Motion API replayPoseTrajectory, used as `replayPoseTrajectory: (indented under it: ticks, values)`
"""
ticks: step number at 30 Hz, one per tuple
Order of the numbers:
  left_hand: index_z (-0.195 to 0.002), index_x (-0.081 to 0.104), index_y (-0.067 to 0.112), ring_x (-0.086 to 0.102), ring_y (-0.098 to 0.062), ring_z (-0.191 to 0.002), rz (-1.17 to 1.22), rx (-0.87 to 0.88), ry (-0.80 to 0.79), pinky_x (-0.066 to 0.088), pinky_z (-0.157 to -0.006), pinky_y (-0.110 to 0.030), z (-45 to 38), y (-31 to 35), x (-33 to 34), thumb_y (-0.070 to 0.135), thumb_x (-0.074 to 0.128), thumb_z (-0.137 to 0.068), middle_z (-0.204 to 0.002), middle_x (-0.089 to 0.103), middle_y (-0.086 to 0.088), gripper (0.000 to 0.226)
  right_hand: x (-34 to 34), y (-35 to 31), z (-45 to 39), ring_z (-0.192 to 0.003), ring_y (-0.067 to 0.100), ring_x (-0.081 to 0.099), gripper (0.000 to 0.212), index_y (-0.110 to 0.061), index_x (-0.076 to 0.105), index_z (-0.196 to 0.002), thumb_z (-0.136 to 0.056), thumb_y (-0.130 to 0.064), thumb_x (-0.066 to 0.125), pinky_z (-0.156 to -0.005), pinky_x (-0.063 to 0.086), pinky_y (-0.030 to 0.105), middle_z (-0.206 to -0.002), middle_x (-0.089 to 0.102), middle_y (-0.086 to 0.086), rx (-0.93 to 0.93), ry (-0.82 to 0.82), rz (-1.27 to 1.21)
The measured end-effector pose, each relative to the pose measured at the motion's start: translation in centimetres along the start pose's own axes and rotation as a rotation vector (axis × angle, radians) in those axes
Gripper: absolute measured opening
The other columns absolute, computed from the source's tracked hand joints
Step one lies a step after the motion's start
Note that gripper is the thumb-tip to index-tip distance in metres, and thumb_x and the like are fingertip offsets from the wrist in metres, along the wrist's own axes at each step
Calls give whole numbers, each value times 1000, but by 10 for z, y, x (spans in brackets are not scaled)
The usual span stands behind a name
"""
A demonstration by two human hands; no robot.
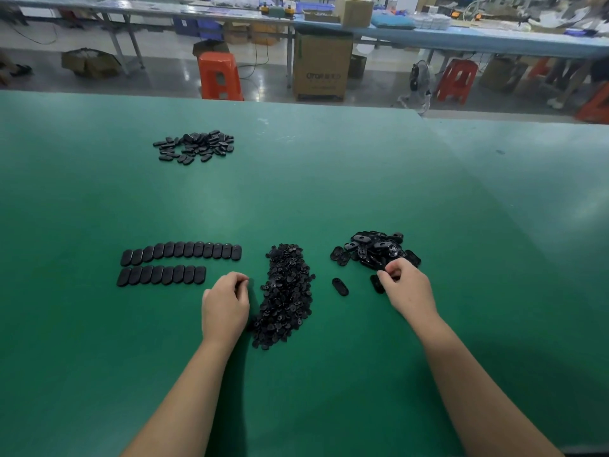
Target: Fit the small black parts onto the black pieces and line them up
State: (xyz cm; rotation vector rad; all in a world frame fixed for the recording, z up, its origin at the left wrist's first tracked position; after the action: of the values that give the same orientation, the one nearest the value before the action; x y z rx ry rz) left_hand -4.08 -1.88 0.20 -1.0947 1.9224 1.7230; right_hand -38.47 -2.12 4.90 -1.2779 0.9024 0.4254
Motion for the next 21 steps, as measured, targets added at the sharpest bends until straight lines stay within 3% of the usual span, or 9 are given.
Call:
replayPoseTrajectory:
  ticks: [5, 8, 11, 15, 21]
  values:
    - [-102, 69, 14, 62, -15, -81, -2, -2, -2, 52, -89, -48, -1, 0, 0, 14, 57, -99, -95, 70, 3, 12, 3, -12, 11, -53, 4, 63, 13, -26, 54, -90, -98, -25, 64, -56, 48, 26, -83, 71, -7, -37, -48, -304]
    - [-102, 69, 14, 62, -16, -81, -3, -1, -3, 52, -88, -48, -1, 1, 0, 14, 58, -99, -94, 70, 3, 12, 9, -19, 20, -54, 4, 59, 11, -20, 61, -89, -95, -15, 69, -50, 48, 22, -79, 65, 0, -46, -92, -497]
    - [-102, 69, 14, 62, -15, -81, -7, 3, -1, 52, -87, -48, 0, 1, 0, 13, 58, -99, -94, 70, 3, 12, 20, -24, 30, -62, 9, 65, 11, -13, 69, -95, -91, -3, 71, -57, 56, 22, -83, 69, 7, -28, -153, -677]
    - [-100, 69, 14, 61, -15, -81, -3, 1, 3, 52, -87, -48, -1, 0, 0, 13, 58, -98, -93, 70, 4, 12, 41, -29, 41, -71, 18, 73, 16, -15, 72, -105, -94, -5, 69, -73, 62, 29, -83, 77, 2, 11, -216, -803]
    - [-100, 69, 15, 61, -14, -81, 1, -4, 3, 52, -89, -48, -1, 0, 0, 13, 58, -99, -92, 68, 6, 11, 62, -33, 49, -80, 21, 76, 12, -10, 67, -98, -97, 0, 63, -78, 62, 30, -85, 76, 8, 40, -194, -868]
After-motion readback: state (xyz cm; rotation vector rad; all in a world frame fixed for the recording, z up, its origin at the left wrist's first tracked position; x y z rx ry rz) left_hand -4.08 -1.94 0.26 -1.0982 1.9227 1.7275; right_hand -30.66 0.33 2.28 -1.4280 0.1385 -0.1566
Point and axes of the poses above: each hand's wrist, its own z-axis away from the middle knuckle, its own x-axis out of the palm, y = z × x, the point moved 2 cm from there along -z, towards the middle knuckle
